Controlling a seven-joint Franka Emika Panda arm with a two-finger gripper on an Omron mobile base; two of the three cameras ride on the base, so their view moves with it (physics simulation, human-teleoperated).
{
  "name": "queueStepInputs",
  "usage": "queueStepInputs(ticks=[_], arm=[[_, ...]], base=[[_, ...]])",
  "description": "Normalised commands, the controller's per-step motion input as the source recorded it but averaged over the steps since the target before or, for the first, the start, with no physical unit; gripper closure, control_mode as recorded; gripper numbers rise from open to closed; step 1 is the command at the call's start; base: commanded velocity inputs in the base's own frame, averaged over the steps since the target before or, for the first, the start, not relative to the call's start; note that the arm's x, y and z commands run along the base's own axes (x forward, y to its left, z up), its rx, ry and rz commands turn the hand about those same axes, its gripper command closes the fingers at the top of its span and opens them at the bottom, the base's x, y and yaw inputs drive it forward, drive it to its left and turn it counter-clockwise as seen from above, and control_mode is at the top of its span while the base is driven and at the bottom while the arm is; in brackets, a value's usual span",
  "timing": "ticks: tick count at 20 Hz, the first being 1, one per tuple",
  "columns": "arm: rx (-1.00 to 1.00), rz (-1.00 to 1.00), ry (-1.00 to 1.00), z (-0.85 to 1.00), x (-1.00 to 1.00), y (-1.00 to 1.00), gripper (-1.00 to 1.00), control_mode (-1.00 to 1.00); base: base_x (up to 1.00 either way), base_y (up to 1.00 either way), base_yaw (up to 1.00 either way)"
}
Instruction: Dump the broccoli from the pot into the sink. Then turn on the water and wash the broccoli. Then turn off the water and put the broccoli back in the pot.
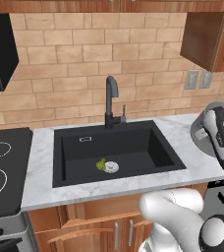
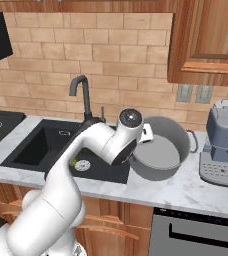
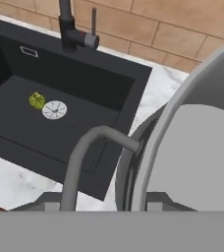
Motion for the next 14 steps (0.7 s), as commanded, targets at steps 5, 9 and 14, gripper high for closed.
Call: queueStepInputs(ticks=[5,9,14], arm=[[0.0,-0.02,0.11,-0.31,0.35,-0.49,1.0,-1.0],[0.0,0.0,0.08,-0.28,0.21,-0.39,1.0,-1.0],[0.0,0.0,0.06,-0.36,0.08,-0.17,1.0,-1.0]], base=[[0.0,0.0,0.0],[0.0,0.0,0.0],[0.0,0.0,0.0]])
